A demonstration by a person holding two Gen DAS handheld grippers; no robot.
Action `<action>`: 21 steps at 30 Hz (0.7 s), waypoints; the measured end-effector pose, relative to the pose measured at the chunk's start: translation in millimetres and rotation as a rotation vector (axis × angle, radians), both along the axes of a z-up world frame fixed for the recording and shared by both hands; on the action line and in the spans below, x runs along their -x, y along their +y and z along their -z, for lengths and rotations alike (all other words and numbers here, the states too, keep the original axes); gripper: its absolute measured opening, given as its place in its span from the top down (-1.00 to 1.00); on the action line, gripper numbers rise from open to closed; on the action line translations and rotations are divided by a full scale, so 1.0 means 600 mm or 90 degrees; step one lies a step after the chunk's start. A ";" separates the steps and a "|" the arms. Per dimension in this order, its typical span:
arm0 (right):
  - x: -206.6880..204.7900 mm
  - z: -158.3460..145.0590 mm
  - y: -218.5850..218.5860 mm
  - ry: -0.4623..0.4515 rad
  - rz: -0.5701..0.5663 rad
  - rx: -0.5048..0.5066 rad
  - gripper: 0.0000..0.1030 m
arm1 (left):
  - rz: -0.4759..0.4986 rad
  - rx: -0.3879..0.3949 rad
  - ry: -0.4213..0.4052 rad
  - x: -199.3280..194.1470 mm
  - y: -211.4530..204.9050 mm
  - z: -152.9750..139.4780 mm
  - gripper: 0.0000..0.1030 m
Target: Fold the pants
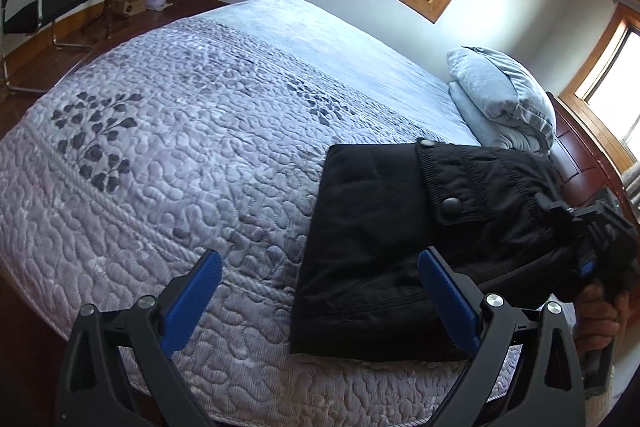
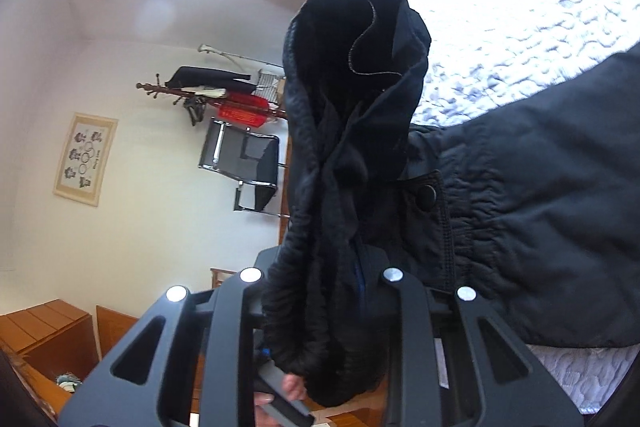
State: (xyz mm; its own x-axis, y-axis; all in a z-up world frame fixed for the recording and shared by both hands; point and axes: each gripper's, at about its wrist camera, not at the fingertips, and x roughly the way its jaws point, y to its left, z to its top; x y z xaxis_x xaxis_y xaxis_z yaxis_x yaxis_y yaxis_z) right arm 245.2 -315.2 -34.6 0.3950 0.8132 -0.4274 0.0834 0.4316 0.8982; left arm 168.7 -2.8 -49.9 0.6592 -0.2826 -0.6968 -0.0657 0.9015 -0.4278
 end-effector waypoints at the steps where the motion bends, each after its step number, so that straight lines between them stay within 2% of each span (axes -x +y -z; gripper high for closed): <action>1: 0.000 -0.008 -0.004 -0.004 0.000 0.002 0.55 | -0.002 0.001 0.002 0.001 0.001 0.000 -0.92; 12: 0.014 -0.056 -0.053 -0.013 0.027 0.031 0.55 | 0.015 0.012 0.011 0.014 -0.022 0.009 -0.92; 21: 0.045 -0.016 -0.108 0.016 0.072 0.048 0.55 | 0.044 0.001 0.010 0.010 -0.047 0.007 -0.92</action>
State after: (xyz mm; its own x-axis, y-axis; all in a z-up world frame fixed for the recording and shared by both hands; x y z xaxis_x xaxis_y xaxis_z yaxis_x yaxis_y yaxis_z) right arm 218.2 -380.3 -24.9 0.4712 0.7293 -0.4961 0.1579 0.4836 0.8609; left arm 162.4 -31.3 -54.3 0.6277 -0.3281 -0.7060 -0.0103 0.9033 -0.4289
